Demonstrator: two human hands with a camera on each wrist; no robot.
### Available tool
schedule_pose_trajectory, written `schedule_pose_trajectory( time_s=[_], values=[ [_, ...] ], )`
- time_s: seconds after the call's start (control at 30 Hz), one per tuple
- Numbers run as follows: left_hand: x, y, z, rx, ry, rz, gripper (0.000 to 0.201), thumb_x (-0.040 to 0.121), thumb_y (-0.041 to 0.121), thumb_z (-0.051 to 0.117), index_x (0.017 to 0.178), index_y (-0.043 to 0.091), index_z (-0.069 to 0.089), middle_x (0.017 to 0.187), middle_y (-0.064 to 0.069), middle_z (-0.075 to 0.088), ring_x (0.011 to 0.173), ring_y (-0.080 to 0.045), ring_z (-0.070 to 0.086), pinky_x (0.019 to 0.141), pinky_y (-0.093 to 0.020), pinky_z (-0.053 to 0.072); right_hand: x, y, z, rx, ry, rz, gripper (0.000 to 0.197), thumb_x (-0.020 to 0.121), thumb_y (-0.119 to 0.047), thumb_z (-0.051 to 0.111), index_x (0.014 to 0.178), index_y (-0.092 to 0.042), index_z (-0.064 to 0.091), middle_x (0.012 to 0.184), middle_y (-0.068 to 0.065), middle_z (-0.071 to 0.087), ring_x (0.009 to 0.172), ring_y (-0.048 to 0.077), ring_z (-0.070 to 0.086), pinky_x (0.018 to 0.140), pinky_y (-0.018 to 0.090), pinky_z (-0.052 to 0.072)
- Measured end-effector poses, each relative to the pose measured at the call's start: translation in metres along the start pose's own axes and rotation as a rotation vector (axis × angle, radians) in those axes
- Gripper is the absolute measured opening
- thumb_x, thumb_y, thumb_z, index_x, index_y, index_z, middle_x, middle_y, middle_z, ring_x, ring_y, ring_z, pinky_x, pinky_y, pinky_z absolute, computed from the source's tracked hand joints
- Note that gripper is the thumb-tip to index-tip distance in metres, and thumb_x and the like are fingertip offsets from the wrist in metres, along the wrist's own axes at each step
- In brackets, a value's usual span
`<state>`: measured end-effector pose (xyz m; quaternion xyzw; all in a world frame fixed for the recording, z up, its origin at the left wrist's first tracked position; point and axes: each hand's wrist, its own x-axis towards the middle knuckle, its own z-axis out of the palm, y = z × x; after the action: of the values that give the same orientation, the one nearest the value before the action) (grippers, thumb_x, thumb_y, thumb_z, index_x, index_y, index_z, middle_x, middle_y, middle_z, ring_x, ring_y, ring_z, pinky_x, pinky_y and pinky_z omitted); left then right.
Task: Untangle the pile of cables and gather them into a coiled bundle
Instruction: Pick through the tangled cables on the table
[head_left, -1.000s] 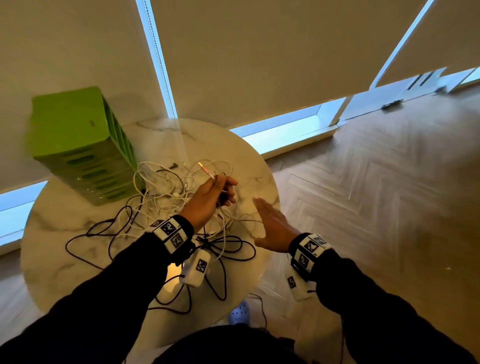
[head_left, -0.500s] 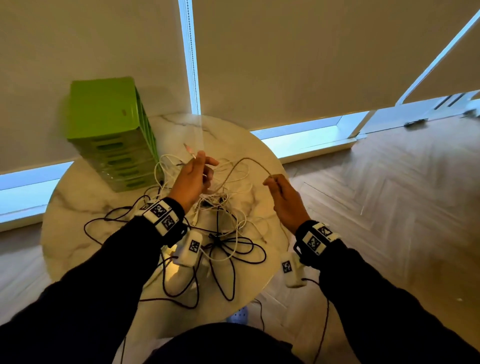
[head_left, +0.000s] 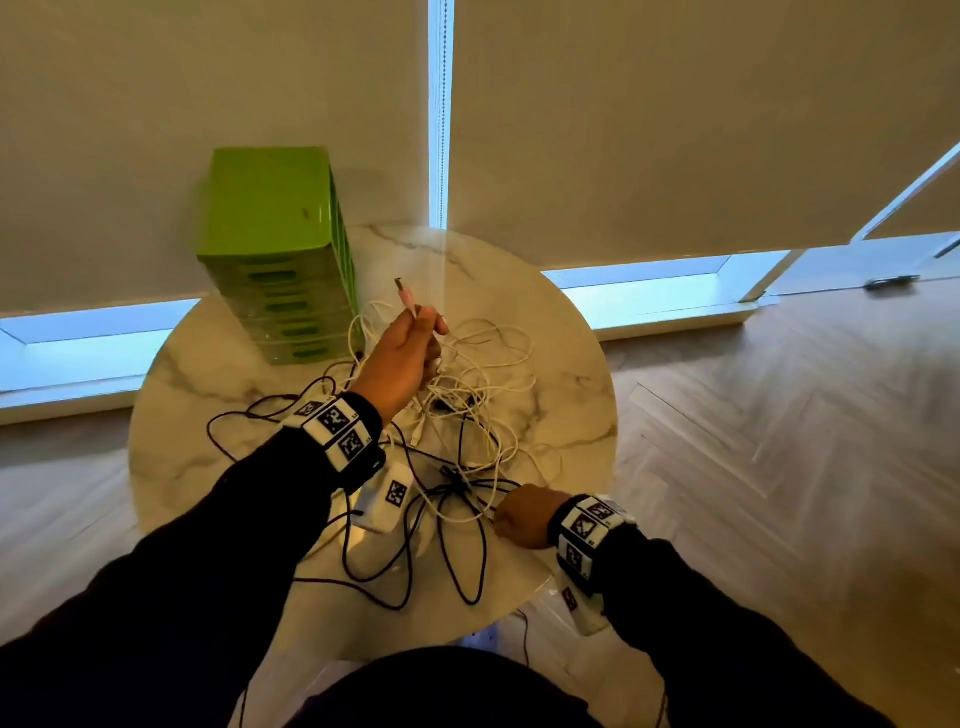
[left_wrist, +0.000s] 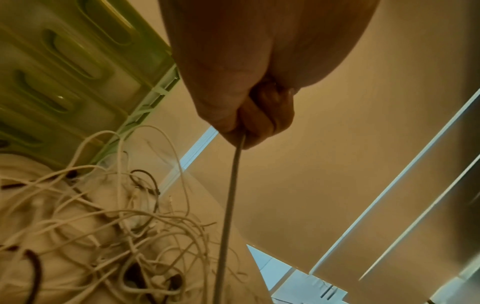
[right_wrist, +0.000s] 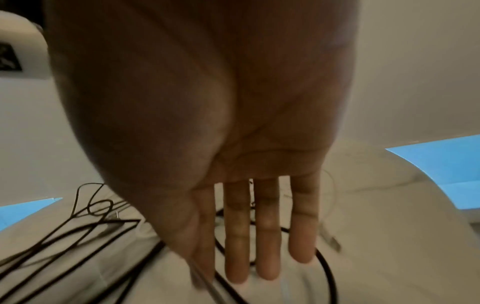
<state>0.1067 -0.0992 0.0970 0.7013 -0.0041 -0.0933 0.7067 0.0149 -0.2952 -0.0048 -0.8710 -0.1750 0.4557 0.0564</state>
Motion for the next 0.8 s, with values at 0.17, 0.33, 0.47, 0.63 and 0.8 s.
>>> schedule_pose_trajectory(
  time_s=[0.17,0.33,0.47,0.63,0.8],
  values=[
    [-0.008,-0.023,-0.03,0.012,0.08,-0.1,0.036,0.109,0.041,0.035,0.095,0.014,0.055,0.051,0.013,0.033,0.046,-0.006,0.027,0.049,-0.025,0.022,0.009,-0.001,-0.04,0.286,0.429,-0.098,0.02,0.092,-0.013,0.047,0.091,-0.015,0.067,0.1,0.008,0.069,0.096,0.027,0.062,0.088,0.039,0.051],
    [-0.025,-0.056,-0.047,0.024,0.149,-0.129,0.038,0.107,0.047,0.033,0.099,0.017,0.056,0.054,0.013,0.032,0.046,-0.006,0.026,0.047,-0.024,0.023,0.048,-0.02,-0.064,0.36,0.453,-0.257,0.02,0.087,-0.009,0.049,0.092,-0.015,0.067,0.094,0.003,0.067,0.091,0.02,0.06,0.087,0.037,0.05],
    [-0.04,-0.071,-0.049,0.001,0.164,-0.136,0.032,0.11,0.038,0.03,0.114,0.018,0.056,0.055,0.013,0.03,0.047,-0.005,0.027,0.045,-0.021,0.028,0.098,-0.027,-0.063,0.056,0.335,-0.353,0.039,0.092,0.001,0.052,0.129,-0.004,0.06,0.134,0.016,0.056,0.127,0.031,0.049,0.108,0.04,0.038],
    [-0.049,-0.092,-0.055,0.068,0.135,-0.197,0.033,0.11,0.037,0.031,0.118,0.021,0.058,0.057,0.013,0.035,0.05,-0.005,0.032,0.048,-0.02,0.03,0.147,-0.01,-0.071,-0.02,0.406,-0.355,0.055,0.083,0.002,0.059,0.137,-0.006,0.055,0.144,0.017,0.046,0.133,0.037,0.045,0.112,0.046,0.037],
    [-0.05,-0.104,-0.058,0.071,0.163,-0.254,0.036,0.109,0.038,0.035,0.115,0.016,0.062,0.054,0.016,0.04,0.051,-0.003,0.035,0.051,-0.02,0.033,0.159,-0.004,-0.057,-0.192,0.535,-0.415,0.038,0.085,0.002,0.058,0.122,-0.005,0.062,0.135,0.024,0.051,0.112,0.046,0.058,0.093,0.054,0.052]
  ],
)
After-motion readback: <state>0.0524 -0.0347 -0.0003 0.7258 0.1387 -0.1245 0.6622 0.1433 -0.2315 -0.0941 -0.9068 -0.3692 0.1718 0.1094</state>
